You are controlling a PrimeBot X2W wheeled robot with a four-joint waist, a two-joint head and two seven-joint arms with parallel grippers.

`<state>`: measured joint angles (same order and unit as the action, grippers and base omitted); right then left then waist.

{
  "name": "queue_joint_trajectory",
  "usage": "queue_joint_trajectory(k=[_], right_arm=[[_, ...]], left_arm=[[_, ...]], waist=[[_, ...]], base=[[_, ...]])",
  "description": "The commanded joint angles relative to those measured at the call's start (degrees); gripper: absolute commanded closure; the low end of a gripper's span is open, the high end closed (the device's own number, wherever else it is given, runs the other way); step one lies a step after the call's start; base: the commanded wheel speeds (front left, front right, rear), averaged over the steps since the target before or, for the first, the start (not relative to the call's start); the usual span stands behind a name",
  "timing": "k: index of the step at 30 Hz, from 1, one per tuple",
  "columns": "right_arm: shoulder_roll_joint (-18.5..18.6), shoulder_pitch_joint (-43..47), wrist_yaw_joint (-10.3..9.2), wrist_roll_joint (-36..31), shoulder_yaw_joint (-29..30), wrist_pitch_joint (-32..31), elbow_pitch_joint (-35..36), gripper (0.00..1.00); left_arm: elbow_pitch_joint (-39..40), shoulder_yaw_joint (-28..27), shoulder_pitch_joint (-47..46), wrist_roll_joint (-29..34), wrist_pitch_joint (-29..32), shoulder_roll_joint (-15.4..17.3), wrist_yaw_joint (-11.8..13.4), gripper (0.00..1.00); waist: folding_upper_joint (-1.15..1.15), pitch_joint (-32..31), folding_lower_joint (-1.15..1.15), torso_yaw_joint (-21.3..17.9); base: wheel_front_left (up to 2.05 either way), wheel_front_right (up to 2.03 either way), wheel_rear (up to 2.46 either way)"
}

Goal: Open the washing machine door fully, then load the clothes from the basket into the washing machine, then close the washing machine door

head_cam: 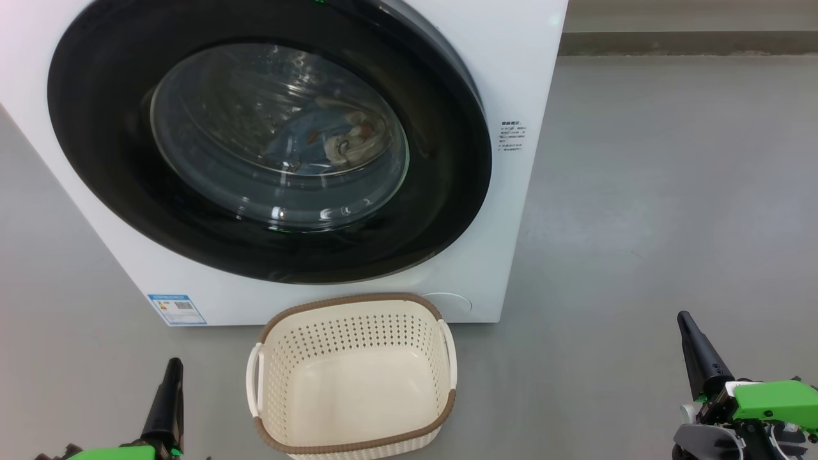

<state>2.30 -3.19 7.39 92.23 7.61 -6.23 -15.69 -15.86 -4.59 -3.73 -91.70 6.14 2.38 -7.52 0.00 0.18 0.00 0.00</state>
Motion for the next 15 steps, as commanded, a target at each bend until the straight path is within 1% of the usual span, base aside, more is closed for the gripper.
queue_joint_trajectory(k=[1,15], right_arm=[[0.59,-2.99,0.10,-0.10,-1.04,-0.29,1.67,1.00],[0.59,-2.99,0.10,-0.10,-1.04,-0.29,1.67,1.00]], left_arm=[[1.83,-1.93,-2.46,-0.47,0.35,0.50,0.03,1.00],[1.83,-1.93,-2.46,-0.47,0.35,0.50,0.03,1.00]], waist=[[0.00,0.00,0.00,0.00],[0.00,0.00,0.00,0.00]], base=[[0.00,0.00,0.00],[0.00,0.00,0.00]])
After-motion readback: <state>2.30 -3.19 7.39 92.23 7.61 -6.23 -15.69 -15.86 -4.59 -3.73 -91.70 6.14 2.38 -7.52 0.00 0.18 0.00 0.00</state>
